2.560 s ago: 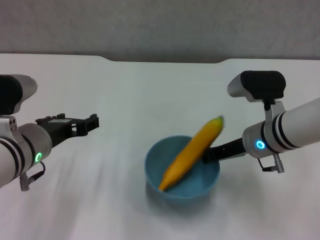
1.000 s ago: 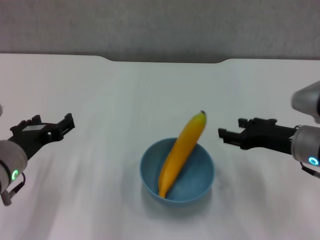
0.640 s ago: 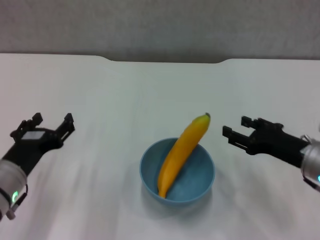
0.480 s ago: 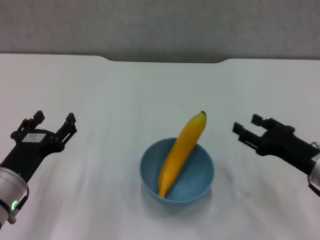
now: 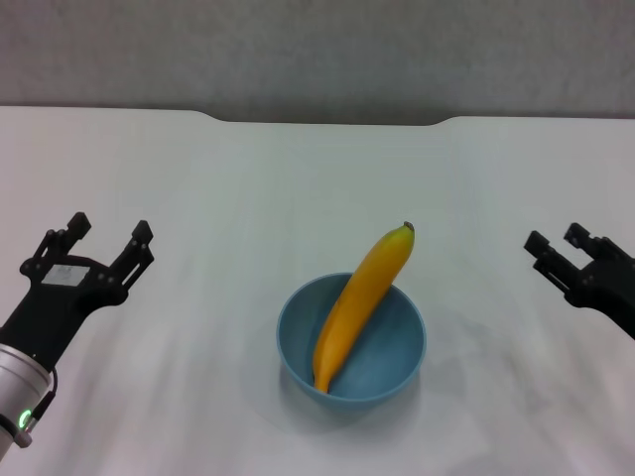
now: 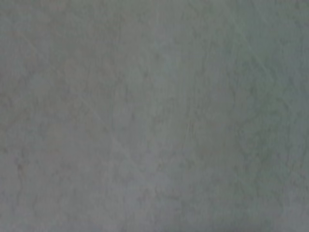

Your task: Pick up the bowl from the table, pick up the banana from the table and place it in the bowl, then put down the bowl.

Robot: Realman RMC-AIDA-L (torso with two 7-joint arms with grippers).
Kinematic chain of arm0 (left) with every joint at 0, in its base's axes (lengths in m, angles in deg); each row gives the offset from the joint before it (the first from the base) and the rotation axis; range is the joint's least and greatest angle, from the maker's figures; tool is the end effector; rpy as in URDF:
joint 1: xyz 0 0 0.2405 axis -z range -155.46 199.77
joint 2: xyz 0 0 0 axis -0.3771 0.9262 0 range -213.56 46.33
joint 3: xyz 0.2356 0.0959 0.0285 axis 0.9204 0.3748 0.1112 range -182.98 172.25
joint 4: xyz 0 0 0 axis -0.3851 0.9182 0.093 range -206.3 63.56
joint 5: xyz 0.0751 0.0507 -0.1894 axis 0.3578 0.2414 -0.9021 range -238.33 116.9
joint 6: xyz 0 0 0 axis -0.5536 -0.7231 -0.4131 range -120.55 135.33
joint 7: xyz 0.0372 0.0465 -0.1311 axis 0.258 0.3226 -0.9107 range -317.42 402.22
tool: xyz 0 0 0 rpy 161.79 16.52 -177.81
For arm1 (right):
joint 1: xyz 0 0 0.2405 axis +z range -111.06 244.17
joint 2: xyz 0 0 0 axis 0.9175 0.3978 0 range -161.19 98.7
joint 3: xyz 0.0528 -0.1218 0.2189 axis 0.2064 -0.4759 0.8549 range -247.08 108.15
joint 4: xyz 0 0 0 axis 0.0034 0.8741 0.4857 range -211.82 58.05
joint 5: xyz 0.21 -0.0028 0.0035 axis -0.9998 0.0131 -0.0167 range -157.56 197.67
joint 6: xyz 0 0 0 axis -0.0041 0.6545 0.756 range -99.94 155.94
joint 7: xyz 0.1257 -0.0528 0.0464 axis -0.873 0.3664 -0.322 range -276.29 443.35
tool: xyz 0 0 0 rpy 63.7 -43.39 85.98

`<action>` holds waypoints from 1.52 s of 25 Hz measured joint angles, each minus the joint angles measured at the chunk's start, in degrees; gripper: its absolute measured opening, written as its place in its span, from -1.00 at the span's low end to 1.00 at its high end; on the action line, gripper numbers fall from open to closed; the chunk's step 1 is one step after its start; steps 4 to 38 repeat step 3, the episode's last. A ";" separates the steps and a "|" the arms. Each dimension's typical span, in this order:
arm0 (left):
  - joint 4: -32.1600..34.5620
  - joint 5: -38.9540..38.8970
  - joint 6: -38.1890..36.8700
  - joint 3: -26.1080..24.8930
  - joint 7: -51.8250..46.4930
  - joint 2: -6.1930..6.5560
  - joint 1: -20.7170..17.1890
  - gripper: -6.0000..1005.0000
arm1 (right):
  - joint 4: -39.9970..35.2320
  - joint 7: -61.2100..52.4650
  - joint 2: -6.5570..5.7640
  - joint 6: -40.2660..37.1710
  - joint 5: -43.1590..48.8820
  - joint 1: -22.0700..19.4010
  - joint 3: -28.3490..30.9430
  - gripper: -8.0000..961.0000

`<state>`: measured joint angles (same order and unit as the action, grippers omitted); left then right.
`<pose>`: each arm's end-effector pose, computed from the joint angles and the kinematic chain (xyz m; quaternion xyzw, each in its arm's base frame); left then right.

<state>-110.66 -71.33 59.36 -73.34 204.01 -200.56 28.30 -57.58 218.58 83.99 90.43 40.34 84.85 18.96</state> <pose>-0.3032 0.2973 -0.0230 -0.7300 -0.2636 -0.3434 0.5288 0.3263 0.3218 -0.0082 -0.7679 0.3088 0.3602 0.4304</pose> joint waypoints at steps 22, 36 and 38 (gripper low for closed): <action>3.85 -0.16 0.40 0.03 -1.98 -0.15 2.24 0.63 | -1.30 0.26 0.01 0.12 -0.36 0.29 -0.25 0.45; 3.85 -0.16 0.40 0.03 -1.98 -0.15 2.24 0.63 | -1.30 0.26 0.01 0.12 -0.36 0.29 -0.25 0.45; 3.85 -0.16 0.40 0.03 -1.98 -0.15 2.24 0.63 | -1.30 0.26 0.01 0.12 -0.36 0.29 -0.25 0.45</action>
